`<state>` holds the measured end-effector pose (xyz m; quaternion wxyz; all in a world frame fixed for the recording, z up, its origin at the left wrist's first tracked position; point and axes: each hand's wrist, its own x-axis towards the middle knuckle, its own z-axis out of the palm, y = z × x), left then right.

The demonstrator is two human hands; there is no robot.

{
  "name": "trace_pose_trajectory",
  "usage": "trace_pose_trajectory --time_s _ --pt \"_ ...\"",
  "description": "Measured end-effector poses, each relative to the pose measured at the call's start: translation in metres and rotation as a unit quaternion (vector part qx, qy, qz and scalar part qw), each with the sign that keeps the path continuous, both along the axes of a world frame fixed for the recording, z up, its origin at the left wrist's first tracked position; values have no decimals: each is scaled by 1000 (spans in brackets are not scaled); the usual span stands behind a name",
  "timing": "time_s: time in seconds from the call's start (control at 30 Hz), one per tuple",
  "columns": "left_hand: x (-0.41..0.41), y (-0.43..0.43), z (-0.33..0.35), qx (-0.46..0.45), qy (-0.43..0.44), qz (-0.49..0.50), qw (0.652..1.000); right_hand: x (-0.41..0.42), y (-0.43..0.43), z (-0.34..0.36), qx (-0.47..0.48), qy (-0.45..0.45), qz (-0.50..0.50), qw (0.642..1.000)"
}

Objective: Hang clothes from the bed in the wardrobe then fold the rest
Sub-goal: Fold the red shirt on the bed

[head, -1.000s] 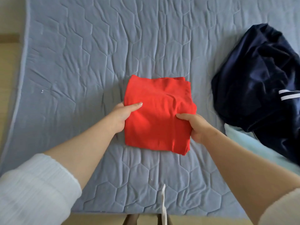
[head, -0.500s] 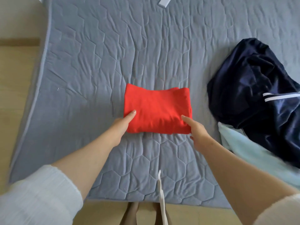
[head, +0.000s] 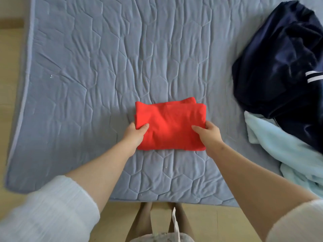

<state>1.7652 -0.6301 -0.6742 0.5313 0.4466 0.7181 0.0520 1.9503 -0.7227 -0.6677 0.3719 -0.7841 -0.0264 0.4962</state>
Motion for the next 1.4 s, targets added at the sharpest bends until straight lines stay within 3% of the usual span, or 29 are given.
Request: trace_pose_trajectory --time_s 0.17,0.23,0.27,0.33,0.43,0.5,0.6,0.77,0.93,1.07,1.23,1.33,1.4 --pt "1 12 6 78 -37 56 995 10 22 6 51 -91 -37 994" --pt "1 16 4 77 2 44 996 10 27 6 -18 -130 -5 991" --pt "1 16 2 94 63 24 993 8 27 3 -87 -161 18 983" --pt "5 12 5 197 202 -71 957 -1 29 5 -165 -251 69 951" --pt "16 -6 3 337 186 -297 874 -27 28 3 -43 -399 264 877" --pt "22 -14 -9 346 172 -401 831 -38 29 -9 0 -414 402 817" --pt "22 -10 -33 334 216 -457 796 -41 33 -41 -22 -400 480 781" --pt "7 -5 -79 310 248 -482 781 -41 35 -94 -54 -396 512 760" --pt "3 1 -111 363 248 -481 759 -40 36 -123 -21 -438 475 763" --pt "2 2 -111 349 246 -482 765 -39 37 -123 -42 -424 483 765" --pt "5 0 -95 279 234 -475 801 -34 41 -103 -59 -371 497 782" --pt "1 -6 -84 232 235 -378 865 -28 28 -85 -77 -379 459 800" --pt "-5 -10 -78 202 199 -298 911 -22 17 -76 -128 -332 361 862"
